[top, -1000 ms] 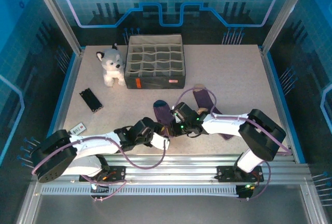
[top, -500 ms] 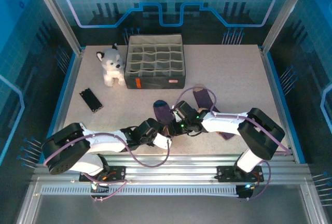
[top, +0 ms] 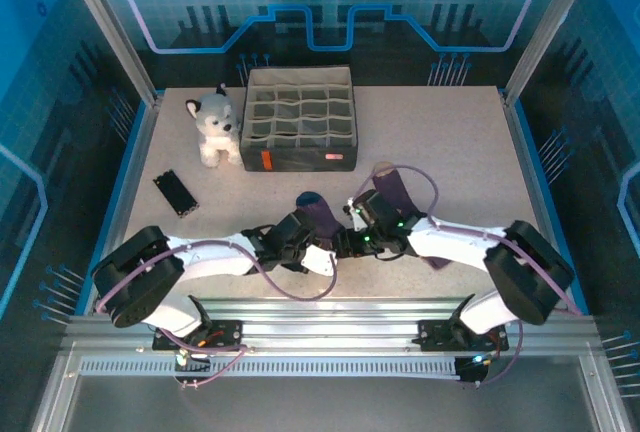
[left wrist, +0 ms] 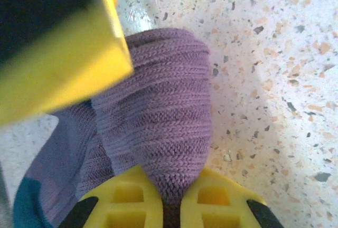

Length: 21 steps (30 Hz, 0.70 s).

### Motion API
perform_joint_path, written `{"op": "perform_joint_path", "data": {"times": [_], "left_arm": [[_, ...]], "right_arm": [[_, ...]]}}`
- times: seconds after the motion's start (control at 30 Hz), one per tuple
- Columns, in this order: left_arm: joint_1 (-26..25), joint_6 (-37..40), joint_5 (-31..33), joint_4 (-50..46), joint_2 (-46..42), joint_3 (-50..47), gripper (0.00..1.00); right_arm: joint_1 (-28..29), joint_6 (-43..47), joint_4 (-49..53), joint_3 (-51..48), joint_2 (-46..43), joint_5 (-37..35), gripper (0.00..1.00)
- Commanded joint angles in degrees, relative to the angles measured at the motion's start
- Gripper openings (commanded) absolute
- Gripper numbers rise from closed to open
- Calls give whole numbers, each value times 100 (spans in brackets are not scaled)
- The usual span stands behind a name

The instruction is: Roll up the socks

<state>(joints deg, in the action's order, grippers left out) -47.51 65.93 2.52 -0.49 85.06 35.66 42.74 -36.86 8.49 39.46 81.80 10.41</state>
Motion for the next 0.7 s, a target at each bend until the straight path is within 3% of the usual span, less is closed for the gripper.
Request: {"op": "perform_joint_path", "data": {"times": [0.0, 0.17, 0.33, 0.47, 0.67], "left_arm": [[308, -265, -1208, -1589, 237, 378, 0], [682, -318, -2050, -2524, 608, 934, 0], [963, -236, -2573, -3269, 947, 1398, 0], [1143, 23, -2936, -3983, 1174, 1836, 0], [1275, 194, -3184, -4627, 1510, 2357, 0]], "right_arm": [[-90, 322, -191, -254, -670, -28, 49], [59, 1415, -1173, -1053, -1549, -509, 46], [630, 2764, -2288, -1785, -1954, -1059, 46], [1217, 3767, -3389, -2322, -1941, -1331, 47], [1802, 4757, -3883, -2378, -1344, -1662, 53]]}}
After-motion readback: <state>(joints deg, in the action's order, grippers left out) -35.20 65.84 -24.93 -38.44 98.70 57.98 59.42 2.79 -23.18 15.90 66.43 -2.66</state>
